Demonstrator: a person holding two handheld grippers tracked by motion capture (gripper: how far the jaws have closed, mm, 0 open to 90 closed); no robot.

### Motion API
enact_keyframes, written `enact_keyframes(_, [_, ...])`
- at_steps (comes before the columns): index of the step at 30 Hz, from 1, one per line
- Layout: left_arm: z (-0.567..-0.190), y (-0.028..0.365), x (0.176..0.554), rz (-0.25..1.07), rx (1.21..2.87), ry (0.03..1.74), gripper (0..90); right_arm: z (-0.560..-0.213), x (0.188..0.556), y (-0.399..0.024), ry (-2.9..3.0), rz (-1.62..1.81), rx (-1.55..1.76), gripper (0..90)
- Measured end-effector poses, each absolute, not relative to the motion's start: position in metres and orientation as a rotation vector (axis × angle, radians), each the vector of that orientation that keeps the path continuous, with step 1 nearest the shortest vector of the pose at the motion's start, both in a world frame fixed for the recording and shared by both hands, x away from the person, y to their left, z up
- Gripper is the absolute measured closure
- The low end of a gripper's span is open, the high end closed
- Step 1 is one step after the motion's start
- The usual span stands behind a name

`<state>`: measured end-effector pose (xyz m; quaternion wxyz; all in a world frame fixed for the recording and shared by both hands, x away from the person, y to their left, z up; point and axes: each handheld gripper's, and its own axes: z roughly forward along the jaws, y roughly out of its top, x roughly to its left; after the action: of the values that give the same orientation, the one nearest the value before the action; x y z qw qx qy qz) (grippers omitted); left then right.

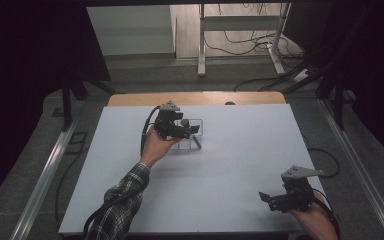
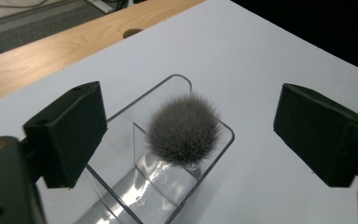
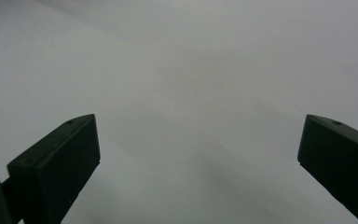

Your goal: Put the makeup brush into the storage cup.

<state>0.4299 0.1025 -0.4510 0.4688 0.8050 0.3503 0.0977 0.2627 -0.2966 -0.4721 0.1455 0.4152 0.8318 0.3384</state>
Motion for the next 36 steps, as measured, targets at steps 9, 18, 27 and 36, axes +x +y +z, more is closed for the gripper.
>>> enact_keyframes(9, [-0.449, 0.105, 0.428, 0.250, 1.999, 0.828, 2.6, -0.472, 0.262, -0.296, 2.396, 0.974, 1.193, 0.0])
enact_keyframes(18, [-0.446, 0.107, 0.425, 0.289, 2.039, 0.799, 0.8, -0.472, 0.262, -0.297, 2.393, 0.977, 1.195, 0.0])
enact_keyframes(27, [-0.444, 0.109, 0.422, 0.282, 2.058, 0.778, 0.3, -0.471, 0.262, -0.296, 2.390, 0.978, 1.191, 0.0])
enact_keyframes(36, [-0.442, 0.116, 0.418, 0.248, 2.045, 0.771, 0.0, -0.471, 0.262, -0.296, 2.391, 0.979, 1.186, 0.0])
